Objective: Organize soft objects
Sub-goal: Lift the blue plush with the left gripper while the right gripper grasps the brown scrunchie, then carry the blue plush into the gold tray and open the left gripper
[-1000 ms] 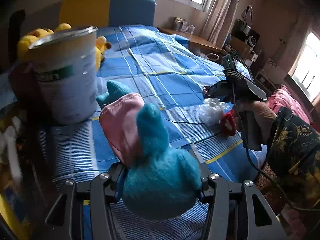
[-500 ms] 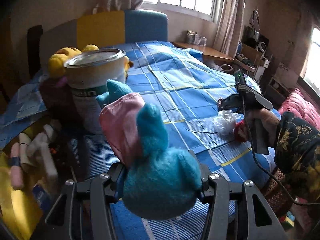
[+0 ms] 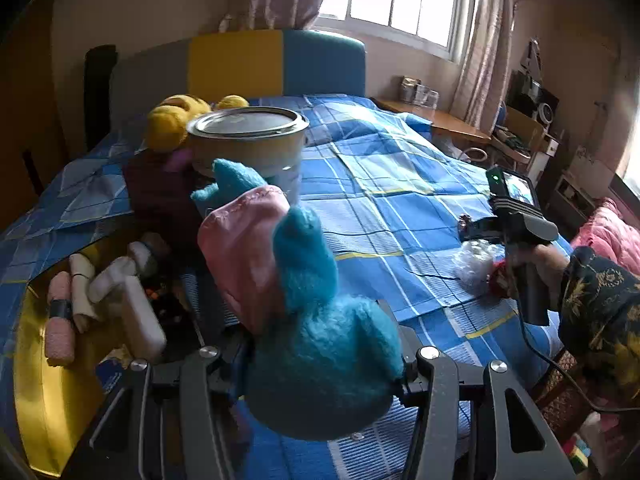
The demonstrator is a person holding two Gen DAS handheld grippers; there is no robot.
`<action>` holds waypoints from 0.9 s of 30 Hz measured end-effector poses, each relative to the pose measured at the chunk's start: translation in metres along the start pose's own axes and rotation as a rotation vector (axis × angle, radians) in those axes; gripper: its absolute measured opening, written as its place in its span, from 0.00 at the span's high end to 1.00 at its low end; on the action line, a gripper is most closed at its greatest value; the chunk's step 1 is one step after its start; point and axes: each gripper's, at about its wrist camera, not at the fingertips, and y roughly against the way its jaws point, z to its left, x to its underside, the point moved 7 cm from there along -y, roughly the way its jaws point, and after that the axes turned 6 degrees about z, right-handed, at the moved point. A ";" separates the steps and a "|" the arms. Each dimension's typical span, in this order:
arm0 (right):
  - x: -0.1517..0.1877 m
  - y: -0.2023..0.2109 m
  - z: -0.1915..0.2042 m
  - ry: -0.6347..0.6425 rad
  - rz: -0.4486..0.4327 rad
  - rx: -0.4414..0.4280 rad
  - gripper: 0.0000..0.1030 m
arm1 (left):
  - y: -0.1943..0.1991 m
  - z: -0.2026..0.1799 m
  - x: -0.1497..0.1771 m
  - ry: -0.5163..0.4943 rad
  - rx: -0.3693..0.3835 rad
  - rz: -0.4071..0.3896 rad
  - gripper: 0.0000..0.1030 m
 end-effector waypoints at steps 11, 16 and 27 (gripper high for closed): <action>0.001 0.002 0.004 0.044 -0.015 0.028 0.78 | 0.014 0.055 0.007 0.130 -0.034 -0.009 0.47; 0.001 0.002 0.003 0.050 -0.016 0.032 0.78 | 0.035 0.104 0.014 0.251 -0.038 -0.030 0.47; 0.001 0.002 0.004 0.059 -0.019 0.039 0.78 | 0.077 0.223 0.070 0.529 -0.198 -0.030 0.47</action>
